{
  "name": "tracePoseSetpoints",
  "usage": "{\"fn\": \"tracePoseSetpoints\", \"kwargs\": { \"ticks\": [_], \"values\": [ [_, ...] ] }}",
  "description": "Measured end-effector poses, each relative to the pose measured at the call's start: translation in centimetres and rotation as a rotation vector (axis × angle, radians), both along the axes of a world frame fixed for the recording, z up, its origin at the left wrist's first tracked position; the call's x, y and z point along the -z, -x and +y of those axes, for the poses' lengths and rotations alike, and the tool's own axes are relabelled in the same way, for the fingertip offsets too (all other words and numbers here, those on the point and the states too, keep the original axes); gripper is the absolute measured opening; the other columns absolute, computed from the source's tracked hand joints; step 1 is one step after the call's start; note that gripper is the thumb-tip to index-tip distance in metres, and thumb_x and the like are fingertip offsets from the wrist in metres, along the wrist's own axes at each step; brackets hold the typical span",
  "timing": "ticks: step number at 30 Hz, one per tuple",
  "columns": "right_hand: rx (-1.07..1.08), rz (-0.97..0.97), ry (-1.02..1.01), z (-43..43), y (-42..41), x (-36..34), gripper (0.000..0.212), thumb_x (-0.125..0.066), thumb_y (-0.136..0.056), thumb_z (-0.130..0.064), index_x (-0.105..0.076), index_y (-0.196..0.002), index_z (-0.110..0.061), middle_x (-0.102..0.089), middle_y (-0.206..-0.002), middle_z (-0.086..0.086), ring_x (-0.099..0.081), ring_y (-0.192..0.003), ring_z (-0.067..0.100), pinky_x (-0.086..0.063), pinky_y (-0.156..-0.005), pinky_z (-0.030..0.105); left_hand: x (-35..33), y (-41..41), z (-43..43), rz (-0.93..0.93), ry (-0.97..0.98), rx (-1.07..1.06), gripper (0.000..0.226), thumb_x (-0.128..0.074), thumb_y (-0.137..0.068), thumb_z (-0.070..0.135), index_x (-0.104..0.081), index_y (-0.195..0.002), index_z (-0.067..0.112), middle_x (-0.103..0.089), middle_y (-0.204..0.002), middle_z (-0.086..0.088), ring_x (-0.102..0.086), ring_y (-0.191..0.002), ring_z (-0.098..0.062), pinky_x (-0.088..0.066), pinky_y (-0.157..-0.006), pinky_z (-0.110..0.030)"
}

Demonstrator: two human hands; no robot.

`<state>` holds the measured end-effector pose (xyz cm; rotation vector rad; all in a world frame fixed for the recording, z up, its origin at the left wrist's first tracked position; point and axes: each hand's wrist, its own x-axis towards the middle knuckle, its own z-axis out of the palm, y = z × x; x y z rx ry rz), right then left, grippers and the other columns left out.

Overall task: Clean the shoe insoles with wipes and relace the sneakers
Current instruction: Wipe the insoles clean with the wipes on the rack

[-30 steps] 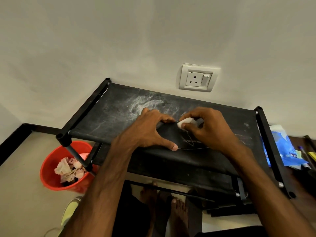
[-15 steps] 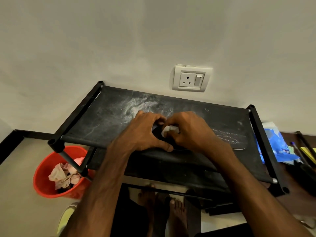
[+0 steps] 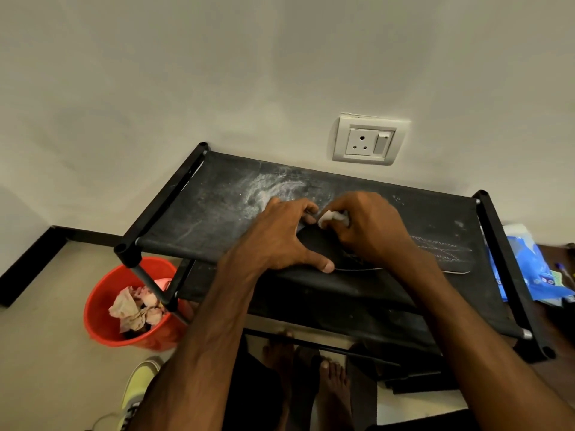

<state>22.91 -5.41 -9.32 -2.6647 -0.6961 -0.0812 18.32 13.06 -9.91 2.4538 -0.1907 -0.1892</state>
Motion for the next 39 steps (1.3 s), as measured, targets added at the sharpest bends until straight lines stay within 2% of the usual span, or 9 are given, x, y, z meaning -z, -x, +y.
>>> {"fn": "tracePoseSetpoints", "kwargs": {
  "ticks": [5,8,12,15,21,28,33,37,39],
  "values": [
    [-0.093,0.035,0.001,1.1,0.5,0.0,0.015,-0.067,-0.089,-0.026,-0.079,-0.097,-0.026,-0.074,-0.090,0.002,-0.066,-0.077,0.020,-0.058,-0.068,0.046,0.0,0.0,0.0,0.014,0.010,-0.009,0.102,-0.093,-0.050,0.057,-0.047,-0.137,0.033,-0.057,-0.124,0.011,-0.038,-0.124,-0.013,-0.043,-0.100,-0.039],
    [-0.237,0.090,-0.024,2.1,1.5,-0.2,0.015,-0.066,-0.085,-0.023,-0.079,-0.091,-0.023,-0.072,-0.081,0.002,-0.063,-0.067,0.017,-0.056,-0.063,0.045,-0.1,0.0,0.0,-0.004,0.038,-0.002,0.099,-0.095,-0.047,0.053,-0.050,-0.132,0.032,-0.054,-0.113,0.016,-0.041,-0.121,-0.014,-0.047,-0.098,-0.040],
    [-0.105,0.029,0.003,1.3,0.6,-0.7,0.015,-0.068,-0.089,-0.028,-0.079,-0.097,-0.034,-0.074,-0.089,-0.004,-0.064,-0.075,0.014,-0.055,-0.064,0.036,0.2,-0.1,0.0,0.012,-0.005,-0.019,0.106,-0.092,-0.048,0.061,-0.044,-0.138,0.035,-0.050,-0.131,0.005,-0.041,-0.123,-0.016,-0.046,-0.099,-0.041],
    [-0.063,-0.018,0.016,0.9,0.3,-0.8,0.017,-0.069,-0.089,-0.027,-0.079,-0.098,-0.036,-0.075,-0.091,-0.004,-0.066,-0.078,0.015,-0.058,-0.067,0.039,0.4,-0.3,0.0,0.032,-0.028,-0.035,0.115,-0.091,-0.044,0.066,-0.038,-0.142,0.037,-0.045,-0.138,0.001,-0.041,-0.125,-0.019,-0.046,-0.101,-0.044],
    [-0.292,0.138,-0.045,1.9,1.6,-0.7,0.011,-0.070,-0.086,-0.022,-0.078,-0.089,-0.029,-0.073,-0.083,-0.006,-0.064,-0.069,0.011,-0.056,-0.065,0.043,0.2,-0.1,0.0,0.039,0.027,-0.039,0.123,-0.077,-0.030,0.076,-0.038,-0.140,0.036,-0.051,-0.130,0.001,-0.049,-0.119,-0.017,-0.051,-0.100,-0.045],
    [-0.135,-0.030,0.015,1.0,0.7,-0.8,0.023,-0.068,-0.089,-0.018,-0.080,-0.101,-0.033,-0.073,-0.102,-0.005,-0.066,-0.089,0.016,-0.057,-0.073,0.039,0.2,-0.1,0.0,0.055,-0.012,-0.038,0.121,-0.090,-0.042,0.067,-0.035,-0.145,0.036,-0.044,-0.141,0.000,-0.041,-0.129,-0.021,-0.045,-0.103,-0.044],
    [-0.313,0.170,-0.045,1.5,1.6,-1.1,0.016,-0.071,-0.089,-0.021,-0.080,-0.097,-0.031,-0.075,-0.092,-0.006,-0.066,-0.075,0.008,-0.058,-0.068,0.038,0.1,0.0,-0.1,0.046,0.003,-0.028,0.117,-0.092,-0.043,0.062,-0.037,-0.142,0.034,-0.050,-0.133,0.002,-0.041,-0.124,-0.016,-0.047,-0.101,-0.042],
    [-0.047,0.017,0.099,-0.5,-0.4,-1.0,0.023,-0.070,-0.090,-0.021,-0.077,-0.103,-0.038,-0.072,-0.105,-0.005,-0.065,-0.094,0.015,-0.059,-0.078,0.043,-0.2,0.3,-0.1,0.028,0.025,-0.026,0.111,-0.093,-0.055,0.054,-0.036,-0.147,0.027,-0.058,-0.131,0.013,-0.034,-0.133,-0.015,-0.035,-0.106,-0.037],
    [0.079,-0.012,-0.011,-2.0,-1.0,-1.0,0.023,-0.070,-0.090,-0.020,-0.078,-0.102,-0.038,-0.074,-0.104,-0.006,-0.067,-0.095,0.017,-0.058,-0.080,0.044,-0.3,0.4,-0.2,0.017,0.043,-0.032,0.110,-0.094,-0.056,0.053,-0.037,-0.147,0.026,-0.061,-0.128,0.016,-0.035,-0.133,-0.014,-0.032,-0.102,-0.033]
  ]
}}
